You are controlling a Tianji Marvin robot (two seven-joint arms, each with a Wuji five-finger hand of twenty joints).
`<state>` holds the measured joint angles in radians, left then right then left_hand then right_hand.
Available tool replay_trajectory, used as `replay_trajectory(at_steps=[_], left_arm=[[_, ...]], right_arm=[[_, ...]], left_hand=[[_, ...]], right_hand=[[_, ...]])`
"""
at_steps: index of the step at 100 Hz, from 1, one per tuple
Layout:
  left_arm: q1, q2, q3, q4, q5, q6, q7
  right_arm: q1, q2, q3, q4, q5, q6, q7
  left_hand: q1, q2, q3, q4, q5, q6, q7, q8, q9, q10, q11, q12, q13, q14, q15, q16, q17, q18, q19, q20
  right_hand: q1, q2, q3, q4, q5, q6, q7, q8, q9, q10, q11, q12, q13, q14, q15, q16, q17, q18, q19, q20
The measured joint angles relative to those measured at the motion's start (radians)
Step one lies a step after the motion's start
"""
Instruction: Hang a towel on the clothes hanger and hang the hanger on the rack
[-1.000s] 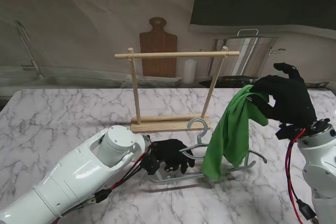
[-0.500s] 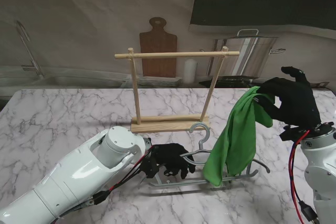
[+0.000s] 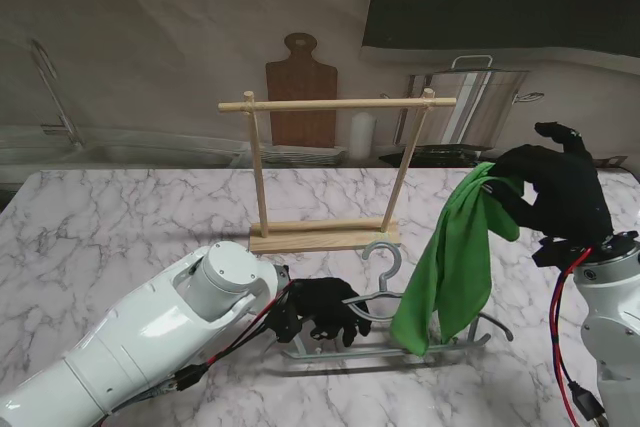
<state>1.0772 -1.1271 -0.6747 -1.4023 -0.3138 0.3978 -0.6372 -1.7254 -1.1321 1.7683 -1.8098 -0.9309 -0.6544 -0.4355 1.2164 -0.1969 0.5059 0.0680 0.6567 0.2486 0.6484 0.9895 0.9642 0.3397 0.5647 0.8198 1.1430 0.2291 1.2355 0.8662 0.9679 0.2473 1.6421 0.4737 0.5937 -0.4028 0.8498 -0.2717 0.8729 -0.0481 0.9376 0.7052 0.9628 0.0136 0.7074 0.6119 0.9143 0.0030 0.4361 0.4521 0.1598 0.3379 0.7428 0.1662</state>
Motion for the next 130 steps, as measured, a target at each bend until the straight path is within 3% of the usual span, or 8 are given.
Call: replay_trajectory(at_steps=[31,60,106,116,130], left_arm=[[-0.018,-0.003,0.015,0.025,-0.001,-0.001,-0.012],[-0.005,-0.001,-0.001,0.017,-0.011,-0.008,-0.02],[0.022,-0.001,-0.044,0.001,-0.031,0.004,-0.003],[0.029,-0.003,-0.06,-0.003,-0.031,0.01,0.008],[0.036,-0.005,-0.076,-0.008,-0.028,0.017,0.027]], right_arm=[[0.018,0.0,0.006,-0.001,0.016,0.0,0.026],[0.006,0.001,-0.008,0.015,-0.013,-0.002,-0.031],[-0.125,0.0,-0.017,0.025,-0.071,-0.018,-0.12],[-0.157,-0.002,-0.017,0.014,-0.071,-0.039,-0.115],[-0.204,-0.011,-0.005,-0.022,-0.03,-0.078,-0.054]], left_hand=[[0.001,0.0,0.0,0.0,0.0,0.001,-0.001,0.0,0.0,0.001,0.0,0.0,0.0,0.0,0.0,0.0,0.0,0.0,0.0,0.0],[0.001,0.0,0.0,0.0,0.0,0.001,-0.001,0.0,-0.001,0.001,0.0,0.0,0.0,0.0,0.0,0.0,0.0,0.0,0.0,-0.001],[0.002,0.0,0.0,0.0,0.0,0.004,-0.002,0.001,-0.001,0.002,-0.001,0.002,0.0,0.0,0.0,0.0,0.0,0.0,0.0,-0.001],[0.002,0.0,0.001,0.0,0.0,0.004,-0.002,0.001,-0.001,0.002,-0.001,0.002,0.0,0.0,0.0,0.0,0.0,0.0,0.0,-0.001],[0.002,0.0,0.001,0.0,0.0,0.004,-0.002,0.001,-0.001,0.002,-0.001,0.003,0.0,0.0,0.0,0.0,0.0,0.0,0.0,-0.001]], right_hand=[[0.0,0.0,0.0,0.0,0.0,0.0,0.0,0.0,0.0,0.0,0.001,0.0,0.0,0.0,0.0,0.0,0.0,0.0,0.0,0.0],[0.0,0.0,0.0,0.0,0.0,0.0,0.0,0.0,-0.001,-0.001,0.001,0.0,0.0,0.0,0.0,0.0,0.0,0.0,0.0,0.0],[0.0,0.0,0.0,0.0,-0.005,-0.001,0.002,0.0,-0.003,-0.001,0.001,0.0,0.0,-0.001,0.0,0.0,0.0,0.0,0.0,0.0],[0.0,0.0,0.0,0.0,-0.005,-0.001,0.002,0.0,-0.003,-0.001,0.001,0.0,0.0,-0.001,0.0,0.0,0.0,0.0,0.0,0.0],[0.0,0.0,0.0,0.0,-0.006,-0.001,0.002,0.0,-0.003,-0.001,0.001,0.0,0.0,-0.001,0.0,0.0,0.0,0.0,0.0,0.0]])
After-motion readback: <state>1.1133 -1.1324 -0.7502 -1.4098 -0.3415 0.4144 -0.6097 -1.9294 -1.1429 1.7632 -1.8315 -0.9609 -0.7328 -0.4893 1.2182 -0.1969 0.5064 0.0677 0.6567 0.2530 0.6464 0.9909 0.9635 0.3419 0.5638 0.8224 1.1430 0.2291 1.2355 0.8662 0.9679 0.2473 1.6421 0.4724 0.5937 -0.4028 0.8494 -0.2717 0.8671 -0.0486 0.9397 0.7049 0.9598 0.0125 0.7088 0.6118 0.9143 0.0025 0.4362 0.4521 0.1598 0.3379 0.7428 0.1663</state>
